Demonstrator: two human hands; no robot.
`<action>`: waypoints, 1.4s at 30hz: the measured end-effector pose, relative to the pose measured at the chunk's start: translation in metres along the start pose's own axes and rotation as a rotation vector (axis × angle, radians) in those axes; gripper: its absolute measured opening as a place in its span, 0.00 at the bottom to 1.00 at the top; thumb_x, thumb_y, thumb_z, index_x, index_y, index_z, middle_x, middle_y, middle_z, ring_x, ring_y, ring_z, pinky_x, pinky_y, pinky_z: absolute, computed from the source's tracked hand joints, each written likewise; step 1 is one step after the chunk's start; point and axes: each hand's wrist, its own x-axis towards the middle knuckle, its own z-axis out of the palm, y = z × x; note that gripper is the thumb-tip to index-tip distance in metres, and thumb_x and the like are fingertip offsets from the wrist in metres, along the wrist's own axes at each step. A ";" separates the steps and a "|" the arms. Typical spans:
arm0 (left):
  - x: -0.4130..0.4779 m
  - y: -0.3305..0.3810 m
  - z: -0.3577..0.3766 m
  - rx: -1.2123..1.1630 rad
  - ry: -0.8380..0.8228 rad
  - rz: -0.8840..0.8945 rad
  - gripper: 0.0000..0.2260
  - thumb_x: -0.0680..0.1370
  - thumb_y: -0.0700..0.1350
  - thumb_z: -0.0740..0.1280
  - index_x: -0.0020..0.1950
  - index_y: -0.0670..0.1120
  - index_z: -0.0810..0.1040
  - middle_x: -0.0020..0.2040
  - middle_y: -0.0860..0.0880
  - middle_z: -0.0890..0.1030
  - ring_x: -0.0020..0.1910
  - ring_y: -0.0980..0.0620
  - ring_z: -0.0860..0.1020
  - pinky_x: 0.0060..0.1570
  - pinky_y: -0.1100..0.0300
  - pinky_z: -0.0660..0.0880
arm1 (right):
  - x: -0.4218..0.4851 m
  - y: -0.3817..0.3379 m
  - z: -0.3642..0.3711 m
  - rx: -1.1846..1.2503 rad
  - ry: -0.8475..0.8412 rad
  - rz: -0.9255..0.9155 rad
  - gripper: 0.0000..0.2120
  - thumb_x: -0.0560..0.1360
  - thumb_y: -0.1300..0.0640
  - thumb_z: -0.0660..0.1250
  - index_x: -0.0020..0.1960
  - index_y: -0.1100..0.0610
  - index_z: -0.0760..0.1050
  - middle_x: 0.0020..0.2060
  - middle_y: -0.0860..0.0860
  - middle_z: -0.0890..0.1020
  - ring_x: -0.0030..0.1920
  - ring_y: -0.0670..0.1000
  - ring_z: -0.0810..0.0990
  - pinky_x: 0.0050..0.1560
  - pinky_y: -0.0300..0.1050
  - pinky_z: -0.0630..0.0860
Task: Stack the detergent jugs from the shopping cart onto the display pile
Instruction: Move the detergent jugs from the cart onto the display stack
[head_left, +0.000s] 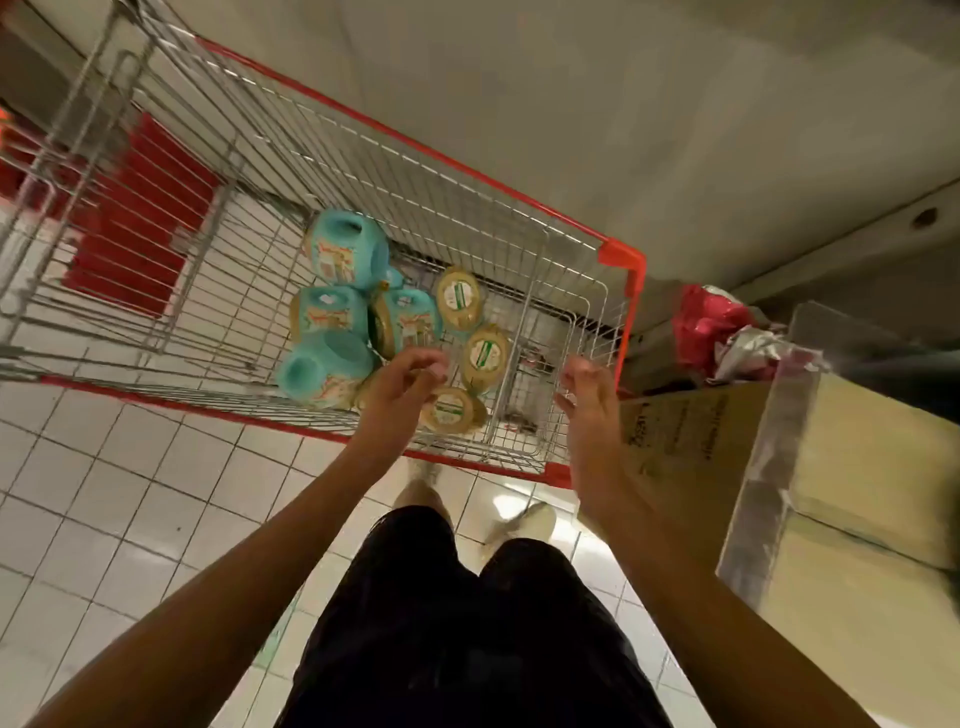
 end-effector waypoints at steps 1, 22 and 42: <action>0.006 -0.003 -0.014 -0.012 0.032 -0.022 0.06 0.84 0.44 0.66 0.55 0.52 0.82 0.55 0.46 0.85 0.56 0.46 0.84 0.52 0.55 0.84 | 0.007 0.000 0.017 -0.017 -0.033 0.017 0.19 0.85 0.45 0.59 0.65 0.57 0.76 0.58 0.52 0.79 0.56 0.45 0.81 0.63 0.49 0.79; 0.218 -0.187 -0.225 0.483 0.157 -0.606 0.25 0.79 0.39 0.74 0.73 0.37 0.68 0.69 0.33 0.77 0.64 0.34 0.80 0.60 0.44 0.80 | 0.189 0.136 0.289 -0.639 -0.467 0.293 0.16 0.89 0.49 0.54 0.64 0.58 0.74 0.52 0.52 0.76 0.51 0.51 0.74 0.47 0.43 0.67; 0.236 -0.184 -0.201 1.263 -0.360 -0.175 0.20 0.77 0.52 0.76 0.64 0.43 0.81 0.62 0.39 0.84 0.63 0.35 0.81 0.64 0.39 0.78 | 0.222 0.165 0.267 -0.348 -0.351 0.611 0.23 0.86 0.40 0.58 0.64 0.58 0.77 0.53 0.56 0.82 0.52 0.55 0.81 0.49 0.47 0.79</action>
